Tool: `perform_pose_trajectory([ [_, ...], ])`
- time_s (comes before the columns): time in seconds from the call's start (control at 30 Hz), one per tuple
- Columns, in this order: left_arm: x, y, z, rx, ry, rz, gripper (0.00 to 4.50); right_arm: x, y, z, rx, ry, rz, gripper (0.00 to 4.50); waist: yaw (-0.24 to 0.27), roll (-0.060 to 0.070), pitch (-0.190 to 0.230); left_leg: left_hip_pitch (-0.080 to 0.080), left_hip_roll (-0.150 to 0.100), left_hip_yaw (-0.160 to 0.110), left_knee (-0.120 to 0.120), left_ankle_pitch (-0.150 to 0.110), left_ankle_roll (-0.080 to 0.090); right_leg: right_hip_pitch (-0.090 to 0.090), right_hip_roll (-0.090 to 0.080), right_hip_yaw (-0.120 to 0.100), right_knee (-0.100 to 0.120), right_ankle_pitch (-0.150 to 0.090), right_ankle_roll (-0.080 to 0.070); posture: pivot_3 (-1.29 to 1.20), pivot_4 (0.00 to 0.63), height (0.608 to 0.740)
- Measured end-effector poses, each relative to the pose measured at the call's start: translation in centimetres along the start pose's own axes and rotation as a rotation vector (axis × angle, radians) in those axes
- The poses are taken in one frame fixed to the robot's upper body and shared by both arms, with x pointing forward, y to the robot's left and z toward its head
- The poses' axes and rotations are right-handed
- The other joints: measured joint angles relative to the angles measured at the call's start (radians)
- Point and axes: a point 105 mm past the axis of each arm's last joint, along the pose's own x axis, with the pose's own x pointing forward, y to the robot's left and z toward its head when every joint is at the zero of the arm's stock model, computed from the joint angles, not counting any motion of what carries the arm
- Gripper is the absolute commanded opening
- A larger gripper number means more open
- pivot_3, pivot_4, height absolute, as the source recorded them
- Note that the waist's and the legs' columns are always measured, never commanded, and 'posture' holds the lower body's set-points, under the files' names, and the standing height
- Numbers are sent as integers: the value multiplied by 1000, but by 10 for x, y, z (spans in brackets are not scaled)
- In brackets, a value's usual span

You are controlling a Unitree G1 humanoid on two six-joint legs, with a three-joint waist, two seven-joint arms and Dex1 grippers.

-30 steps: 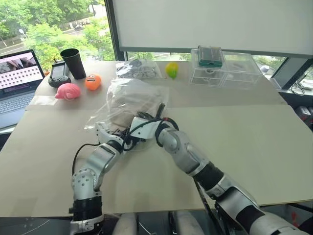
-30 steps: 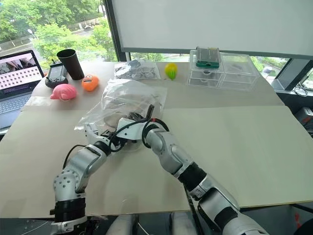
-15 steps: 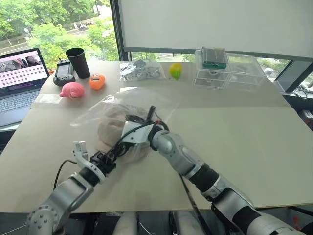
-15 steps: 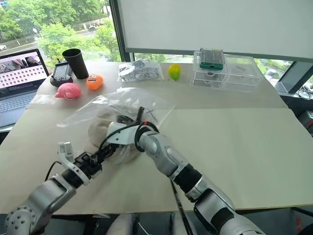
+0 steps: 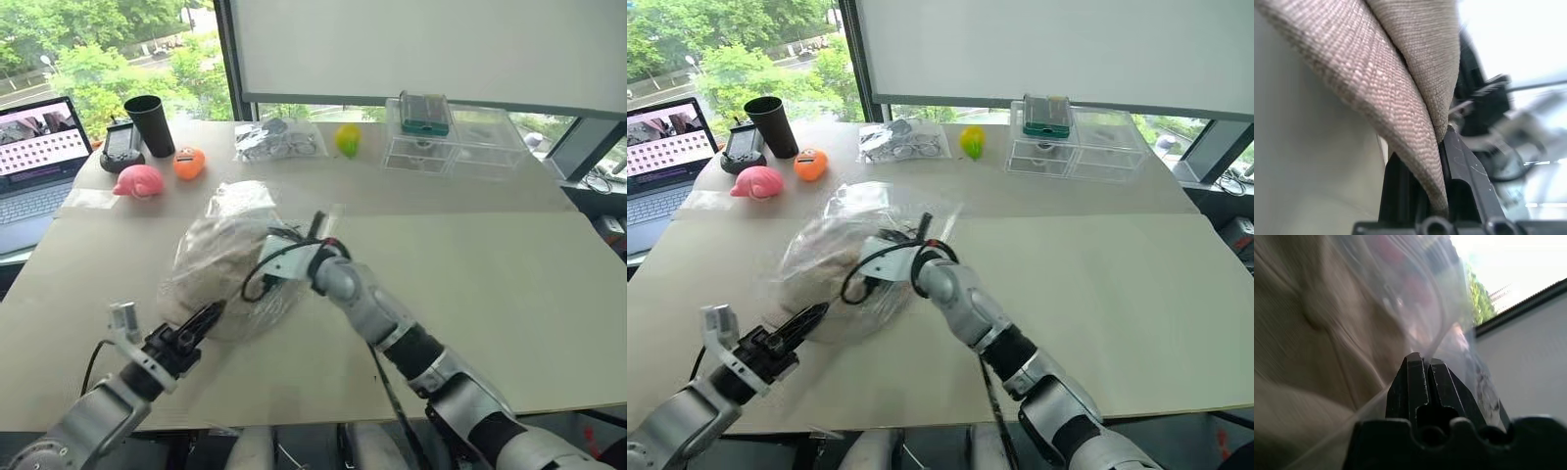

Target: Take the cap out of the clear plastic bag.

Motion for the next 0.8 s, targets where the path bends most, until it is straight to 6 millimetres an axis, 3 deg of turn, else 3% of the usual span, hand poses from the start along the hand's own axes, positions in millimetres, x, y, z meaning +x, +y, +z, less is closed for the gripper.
perform_pose_trajectory([
  [0.27, -10, -12, -9, 39, 46, -50, 15, 15, -12, 4, -45, -27, 13, 0, -6, 0, 0, 0, 0, 0, -1, 0, 0, 0, 0, 0, 0, 1, 0, 0, 150, 740],
  [0.8, -30, -28, -36, 267, 348, -143, 15, 23, -5, 1, -2, -23, 31, 0, -23, 1, 1, 1, 6, 0, -4, 0, 0, -2, 6, -2, 1, 0, -4, 0, 150, 740],
])
